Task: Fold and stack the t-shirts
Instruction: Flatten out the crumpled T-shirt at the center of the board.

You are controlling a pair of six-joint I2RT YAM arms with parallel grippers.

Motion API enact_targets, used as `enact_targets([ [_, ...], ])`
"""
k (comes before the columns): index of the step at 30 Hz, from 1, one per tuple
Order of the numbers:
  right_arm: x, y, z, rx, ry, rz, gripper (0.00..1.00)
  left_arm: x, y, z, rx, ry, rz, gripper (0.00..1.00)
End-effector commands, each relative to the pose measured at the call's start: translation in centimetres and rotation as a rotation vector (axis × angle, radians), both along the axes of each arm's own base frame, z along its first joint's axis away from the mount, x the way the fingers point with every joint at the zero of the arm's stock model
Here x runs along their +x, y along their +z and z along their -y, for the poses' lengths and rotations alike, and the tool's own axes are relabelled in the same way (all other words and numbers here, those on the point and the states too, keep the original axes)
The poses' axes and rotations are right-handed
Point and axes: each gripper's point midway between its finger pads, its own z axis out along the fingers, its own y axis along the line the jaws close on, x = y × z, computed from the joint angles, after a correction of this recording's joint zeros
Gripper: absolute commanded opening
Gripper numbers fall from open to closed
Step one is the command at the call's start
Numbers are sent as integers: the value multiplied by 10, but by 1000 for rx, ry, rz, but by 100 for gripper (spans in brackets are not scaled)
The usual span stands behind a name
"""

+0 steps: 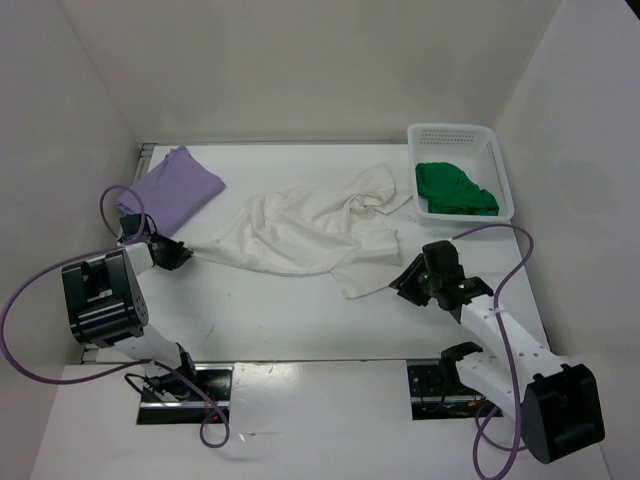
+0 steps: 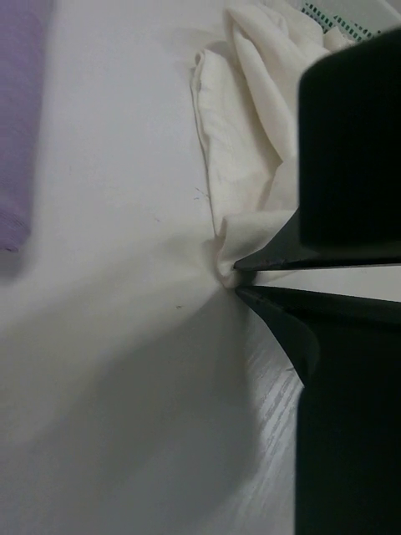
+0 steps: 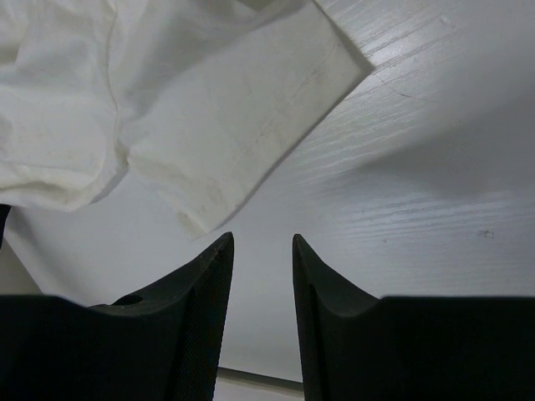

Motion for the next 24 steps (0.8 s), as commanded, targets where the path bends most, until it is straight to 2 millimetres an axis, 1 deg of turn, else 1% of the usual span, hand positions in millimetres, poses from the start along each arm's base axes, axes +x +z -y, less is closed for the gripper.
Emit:
enact_targets([
  [1,15,21,-7,11,26,69,40,-16,-27,-2,9,1,-90,19],
  [2,14,19,-7,9,27,61,40,-15,-31,-3,8,1,-92,17],
  [3,14,19,-7,9,27,61,40,-11,-29,-2,2,-4,-86,15],
  [4,14,19,-7,9,27,61,40,-13,-34,-2,2,-12,-99,12],
  [5,14,19,-7,9,27,61,40,-8,-30,-4,7,-11,-86,7],
  [6,14,19,-7,9,27,61,40,-7,-29,-5,11,-19,-89,4],
  [8,14,17,0,-22,2,58,40,-8,-21,-3,17,-42,-84,0],
  [9,14,18,4,-28,-22,59,40,-8,-12,-4,31,-50,-66,0],
  [10,13,16,8,-35,-54,47,40,0,1,-5,46,-72,-34,0],
  [11,11,13,12,-49,-79,28,40,-3,8,-3,42,-87,-39,0],
  [12,11,12,19,-69,-121,30,42,1,25,1,40,-115,2,0],
  [13,11,11,22,-72,-152,21,43,1,34,3,36,-133,12,0],
  [14,13,14,24,-56,-193,27,43,-2,40,8,19,-143,9,0],
  [15,14,10,31,-72,-234,25,43,-4,49,17,-11,-170,44,0],
  [16,16,13,36,-75,-253,38,43,-9,49,23,-34,-183,43,0],
  [17,20,15,45,-79,-293,48,43,-13,48,28,-50,-193,45,0],
  [18,21,14,51,-93,-310,51,43,-22,45,32,-57,-193,32,0],
  [19,25,16,56,-97,-320,65,45,-27,45,37,-51,-217,26,0],
  [20,29,10,61,-116,-325,52,45,-27,46,38,-22,-245,32,0],
  [21,36,6,70,-130,-330,62,45,-32,42,38,-13,-248,18,0],
  [22,39,2,70,-134,-318,52,43,-35,42,39,-13,-248,17,0],
  [23,42,-10,70,-155,-304,12,41,-35,42,39,-7,-255,18,0],
  [24,44,-16,69,-172,-267,3,39,-38,39,42,-20,-261,13,0],
])
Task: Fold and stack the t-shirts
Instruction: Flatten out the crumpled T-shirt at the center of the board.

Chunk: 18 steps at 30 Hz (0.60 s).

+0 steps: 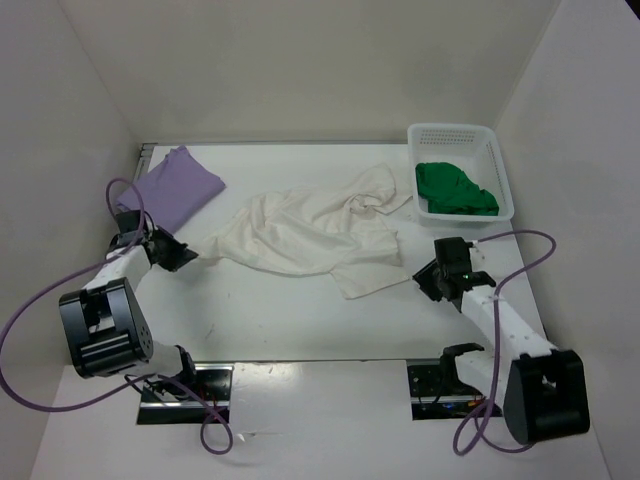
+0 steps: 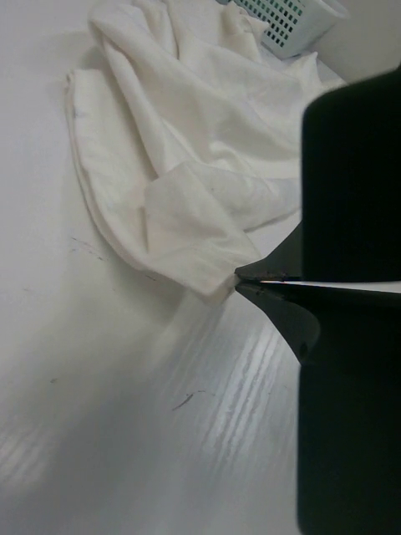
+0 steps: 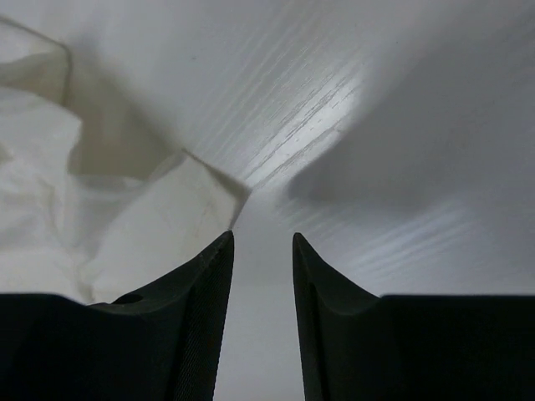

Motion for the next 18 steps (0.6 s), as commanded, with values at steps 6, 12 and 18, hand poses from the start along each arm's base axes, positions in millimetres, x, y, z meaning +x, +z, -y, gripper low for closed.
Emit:
enact_targets([
  [6,48,-15,-3,-80,134,15,38,-14,3,24,7,-110,11,0],
  [12,52,-14,-6,-77,162,22,42,-16,5,32,18,-134,20,0],
  [18,47,-12,-10,-66,195,24,42,-16,6,33,22,-134,30,0],
])
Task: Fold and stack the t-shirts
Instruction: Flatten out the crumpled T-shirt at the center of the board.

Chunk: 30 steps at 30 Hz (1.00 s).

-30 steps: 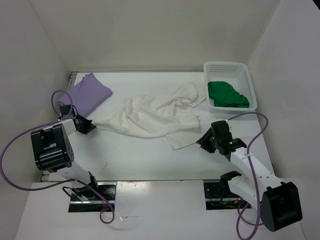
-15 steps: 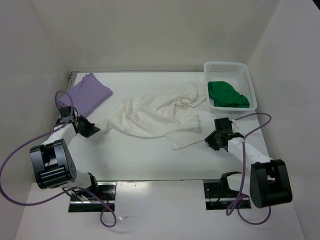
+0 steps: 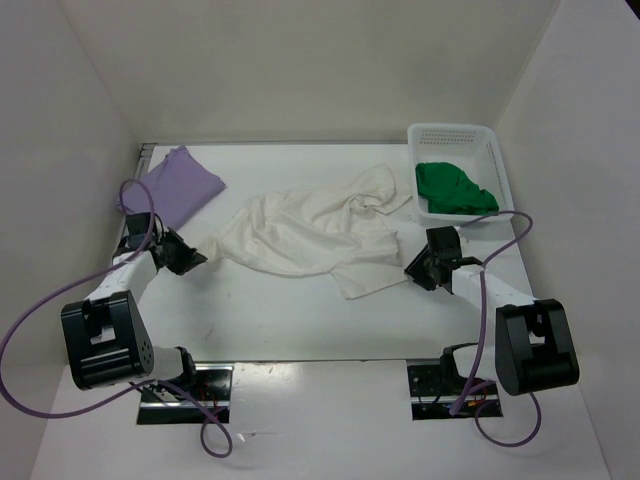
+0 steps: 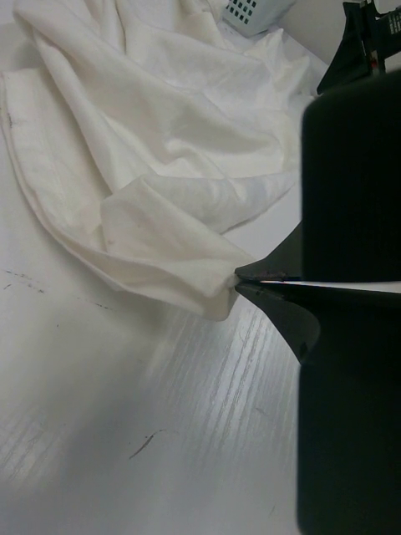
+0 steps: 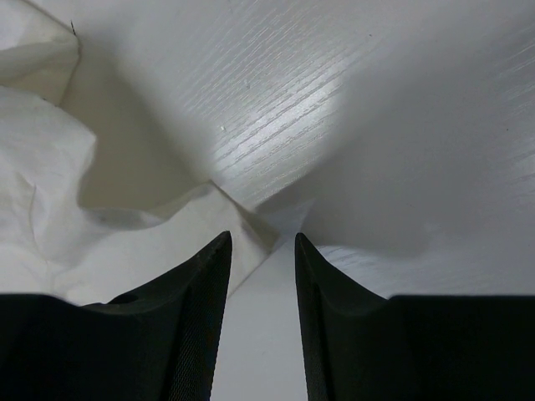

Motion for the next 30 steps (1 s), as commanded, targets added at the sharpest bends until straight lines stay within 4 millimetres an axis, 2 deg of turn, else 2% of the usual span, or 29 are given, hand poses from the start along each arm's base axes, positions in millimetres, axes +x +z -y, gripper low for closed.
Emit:
enact_targets([
  [1,14,14,-2,-5,39,64,42,-1,3,2,10,-25,24,0],
  [6,21,13,-7,-3,81,48,39,-2,3,2,13,-25,33,0],
  [7,16,8,-9,-5,91,23,39,-2,3,2,13,-25,33,0],
  [12,22,9,-11,-24,113,17,38,-2,3,2,13,-25,33,0],
  [17,19,8,-12,-22,126,7,35,-2,3,2,13,-25,33,0],
  [29,18,8,-17,-39,143,8,4,-3,9,-2,46,-16,50,0],
  [30,19,8,-16,-42,128,8,2,-7,5,-1,46,-24,34,0],
])
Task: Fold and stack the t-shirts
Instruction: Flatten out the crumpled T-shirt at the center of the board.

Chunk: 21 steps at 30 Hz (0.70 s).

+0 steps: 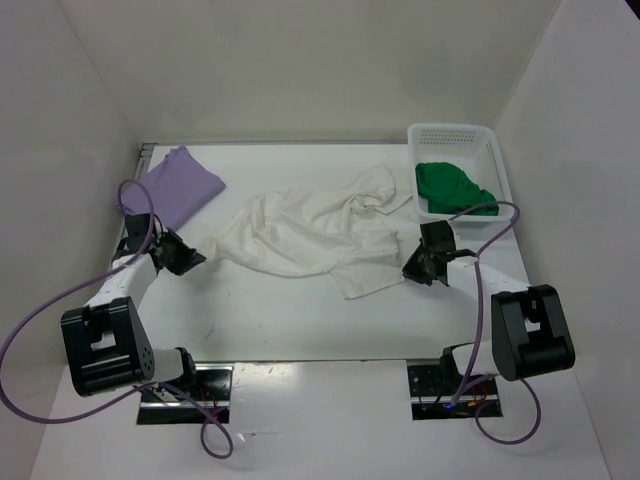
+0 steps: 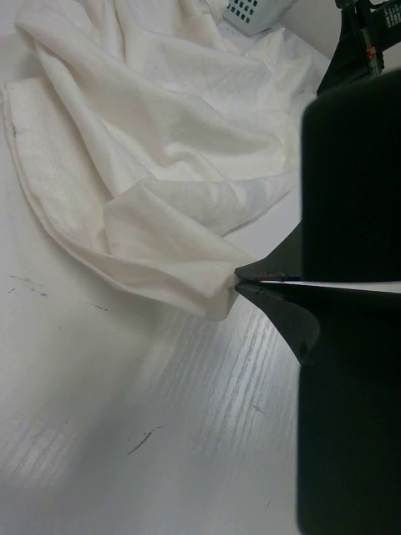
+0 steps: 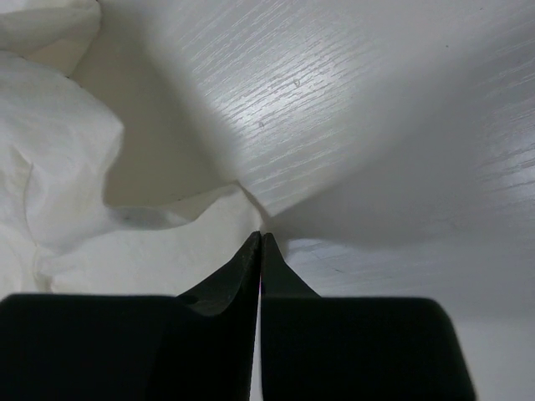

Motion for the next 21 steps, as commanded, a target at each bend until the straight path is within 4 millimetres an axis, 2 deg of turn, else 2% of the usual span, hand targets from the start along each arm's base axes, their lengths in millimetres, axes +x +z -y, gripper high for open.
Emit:
enact_targets([
  [1,13,12,-2,-19,5,45,1,-5,1,0,30,-27,15,0],
  [6,12,20,-4,4,-10,57,0,-7,2,-1,37,-22,12,0],
  [8,19,48,-9,23,-8,128,0,-6,6,-1,46,-30,21,0],
  [10,16,69,-8,27,-8,146,0,0,20,-2,63,-32,38,0],
  [11,24,104,-7,28,-8,234,0,2,25,0,70,-48,46,0],
  [12,17,117,-9,28,2,229,0,6,32,-1,74,-48,56,0],
  [13,18,135,-6,16,4,261,0,15,51,2,69,-67,91,0],
  [14,26,178,-6,24,-4,347,0,21,64,6,67,-84,118,0],
  [16,22,208,-7,-8,22,365,0,32,96,15,42,-118,175,0],
  [17,29,252,-6,-17,10,457,0,48,137,19,50,-132,266,0],
  [19,30,284,-2,-52,11,487,0,56,187,21,54,-140,358,0],
  [20,33,332,3,-58,-11,589,0,60,213,21,63,-148,411,0],
  [21,36,349,5,-70,-12,616,0,65,266,20,91,-144,522,0],
])
